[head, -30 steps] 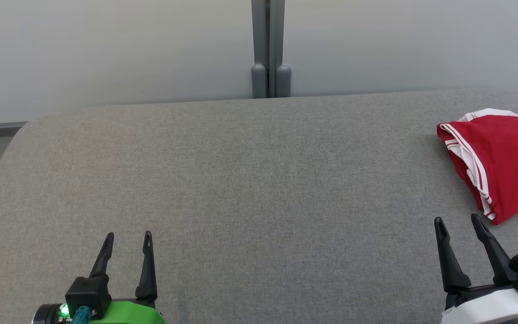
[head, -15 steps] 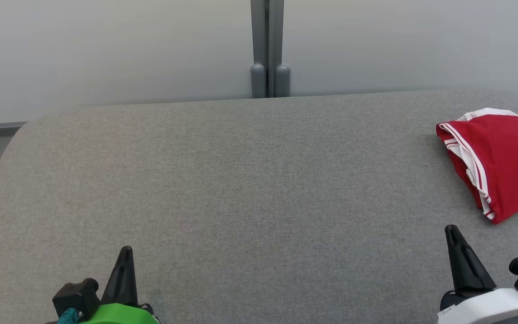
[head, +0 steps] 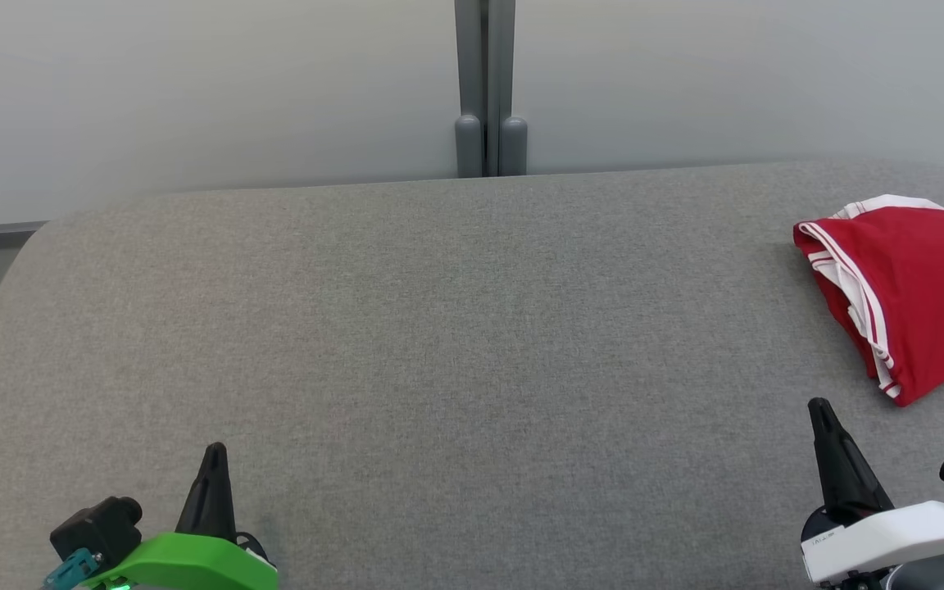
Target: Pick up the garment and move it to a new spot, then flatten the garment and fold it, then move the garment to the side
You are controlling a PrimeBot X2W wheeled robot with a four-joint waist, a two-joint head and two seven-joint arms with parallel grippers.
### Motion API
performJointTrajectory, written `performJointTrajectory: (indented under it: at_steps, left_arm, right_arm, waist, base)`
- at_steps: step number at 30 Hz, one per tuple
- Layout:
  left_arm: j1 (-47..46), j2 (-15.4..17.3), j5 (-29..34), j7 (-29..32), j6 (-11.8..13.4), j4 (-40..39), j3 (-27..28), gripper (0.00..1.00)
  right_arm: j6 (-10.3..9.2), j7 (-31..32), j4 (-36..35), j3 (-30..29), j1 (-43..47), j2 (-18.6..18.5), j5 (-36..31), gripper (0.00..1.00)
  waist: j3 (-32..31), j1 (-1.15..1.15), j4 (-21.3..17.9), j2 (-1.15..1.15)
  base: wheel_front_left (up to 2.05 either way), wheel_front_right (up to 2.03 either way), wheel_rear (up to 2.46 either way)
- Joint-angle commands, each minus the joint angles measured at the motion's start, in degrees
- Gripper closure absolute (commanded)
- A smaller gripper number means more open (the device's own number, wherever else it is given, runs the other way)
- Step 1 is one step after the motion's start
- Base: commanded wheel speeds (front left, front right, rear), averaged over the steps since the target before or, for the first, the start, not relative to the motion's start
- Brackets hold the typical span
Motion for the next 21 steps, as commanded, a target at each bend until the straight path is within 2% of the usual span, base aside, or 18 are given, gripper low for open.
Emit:
performJointTrajectory:
  at_steps: [1, 21]
  left_arm:
    - [-2.0, 0.1, -2.2, 0.4, -0.7, -0.5, 0.9, 1.00]
    - [-3.8, -1.6, -16.2, 4.0, -3.9, 0.5, 5.2, 1.00]
  right_arm:
    - [-0.02, 0.3, -0.1, -0.2, -1.8, -0.4, 2.4, 1.00]
    - [-0.03, 2.1, 4.3, -0.5, -5.5, 0.0, 17.9, 1.00]
  waist:
    - [0.0, 0.00, 0.0, 0.00]
    - [0.2, 0.00, -0.2, 0.00]
  base:
    - [0.00, 0.00, 0.00]
    - [0.00, 0.00, 0.00]
